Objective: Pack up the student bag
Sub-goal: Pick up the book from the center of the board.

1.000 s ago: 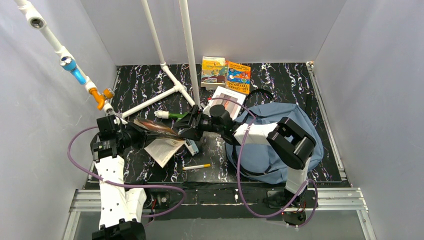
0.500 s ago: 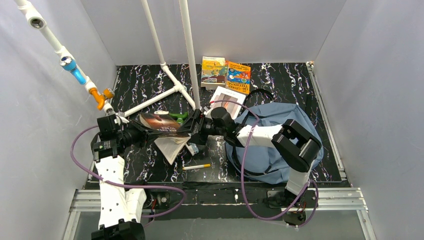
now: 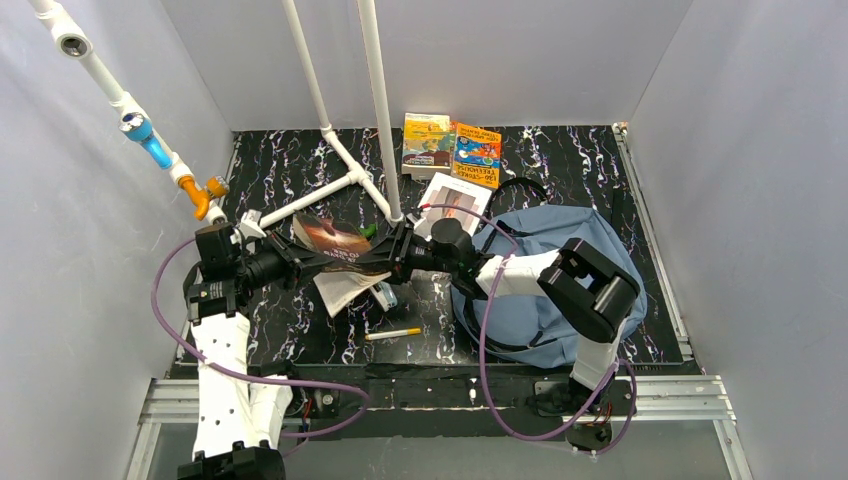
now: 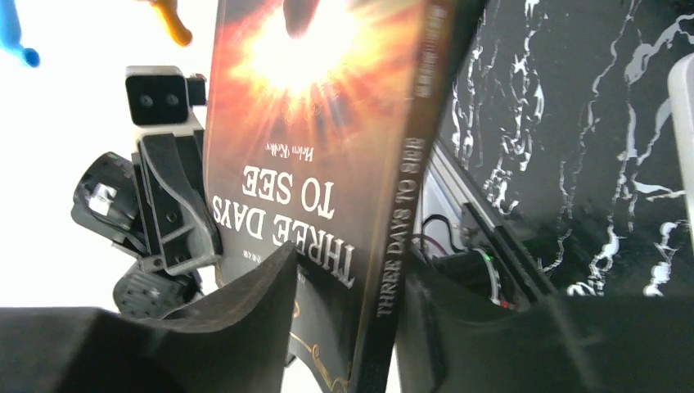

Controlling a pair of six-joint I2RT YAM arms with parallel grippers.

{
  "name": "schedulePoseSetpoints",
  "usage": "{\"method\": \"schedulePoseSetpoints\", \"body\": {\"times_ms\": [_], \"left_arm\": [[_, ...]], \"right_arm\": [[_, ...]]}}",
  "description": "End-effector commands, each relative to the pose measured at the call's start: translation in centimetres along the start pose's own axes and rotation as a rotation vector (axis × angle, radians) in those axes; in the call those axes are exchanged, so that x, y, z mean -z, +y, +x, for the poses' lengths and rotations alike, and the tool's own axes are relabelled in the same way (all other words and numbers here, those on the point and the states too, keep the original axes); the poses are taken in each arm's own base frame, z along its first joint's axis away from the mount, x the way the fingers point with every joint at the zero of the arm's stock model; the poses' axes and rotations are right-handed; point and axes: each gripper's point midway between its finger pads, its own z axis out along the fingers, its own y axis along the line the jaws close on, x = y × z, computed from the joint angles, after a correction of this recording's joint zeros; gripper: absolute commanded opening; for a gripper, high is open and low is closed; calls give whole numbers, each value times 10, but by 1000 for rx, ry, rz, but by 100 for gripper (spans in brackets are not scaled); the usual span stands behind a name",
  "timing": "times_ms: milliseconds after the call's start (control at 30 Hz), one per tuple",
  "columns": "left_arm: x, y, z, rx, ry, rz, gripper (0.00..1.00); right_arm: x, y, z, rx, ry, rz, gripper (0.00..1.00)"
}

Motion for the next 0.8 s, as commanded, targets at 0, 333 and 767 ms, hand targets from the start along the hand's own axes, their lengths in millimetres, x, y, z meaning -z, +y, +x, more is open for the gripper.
{"method": "schedulePoseSetpoints", "body": {"times_ms": [0, 333, 767], "left_arm": [[9, -26, 19, -114, 106, 157, 0], [27, -34, 28, -288, 80, 133, 70], [27, -5, 18, -350, -22, -41, 84]], "right_arm": [[11, 47, 11, 29, 26, -154, 38], [36, 71, 20, 165, 4, -132, 19], [198, 49, -62, 962, -437, 738, 1]]}}
